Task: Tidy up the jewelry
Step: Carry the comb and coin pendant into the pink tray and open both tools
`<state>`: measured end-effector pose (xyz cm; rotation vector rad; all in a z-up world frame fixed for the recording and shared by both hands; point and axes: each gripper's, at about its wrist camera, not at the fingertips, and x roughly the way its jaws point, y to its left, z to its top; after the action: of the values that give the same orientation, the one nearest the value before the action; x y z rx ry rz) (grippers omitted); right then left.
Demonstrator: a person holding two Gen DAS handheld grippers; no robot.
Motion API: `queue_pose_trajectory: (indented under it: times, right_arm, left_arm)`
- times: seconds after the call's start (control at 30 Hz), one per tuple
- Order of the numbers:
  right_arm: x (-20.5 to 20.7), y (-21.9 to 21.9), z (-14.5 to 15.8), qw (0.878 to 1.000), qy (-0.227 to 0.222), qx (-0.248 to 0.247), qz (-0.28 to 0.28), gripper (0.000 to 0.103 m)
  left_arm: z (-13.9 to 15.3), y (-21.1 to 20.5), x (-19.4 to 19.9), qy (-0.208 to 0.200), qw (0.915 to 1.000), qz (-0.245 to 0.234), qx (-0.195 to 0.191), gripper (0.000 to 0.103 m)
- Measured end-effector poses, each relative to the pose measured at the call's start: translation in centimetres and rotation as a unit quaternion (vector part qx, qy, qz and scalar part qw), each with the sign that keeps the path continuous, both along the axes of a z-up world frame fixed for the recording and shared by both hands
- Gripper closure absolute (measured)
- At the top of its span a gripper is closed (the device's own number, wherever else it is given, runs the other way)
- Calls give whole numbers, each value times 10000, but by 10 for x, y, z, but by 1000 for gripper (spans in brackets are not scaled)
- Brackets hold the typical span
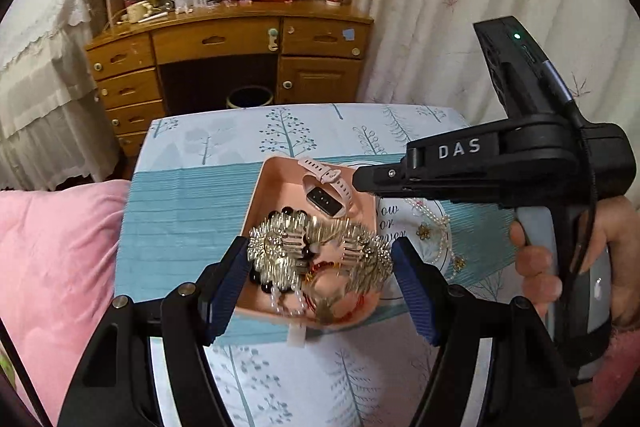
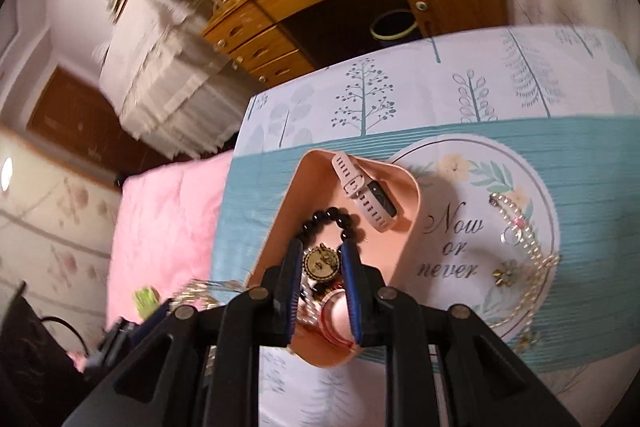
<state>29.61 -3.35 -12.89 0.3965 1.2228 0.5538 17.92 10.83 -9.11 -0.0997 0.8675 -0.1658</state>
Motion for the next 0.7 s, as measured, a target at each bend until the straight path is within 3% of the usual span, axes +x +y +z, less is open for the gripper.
queue_pose_trajectory:
  times: [0.1,0.17,0.6,0.7]
  right_arm:
    - [7,0,-8,9993,238,114,-247,78]
    - [9,0,-14,9985,410,97,-349,55]
    - [4,-29,-20,9957,548,135,-739,55]
    - [1,-41,-23,9955,564,62,-759,55]
  left_arm:
    - [-10,5,14,335,9994,-94,-8,27]
    - [-17,7,20,579,9983,-79,-54,27]
    - [-24,4,23,799,9967,-15,-156,26]
    - [-20,-2,21,818,9960,-13,-368,26]
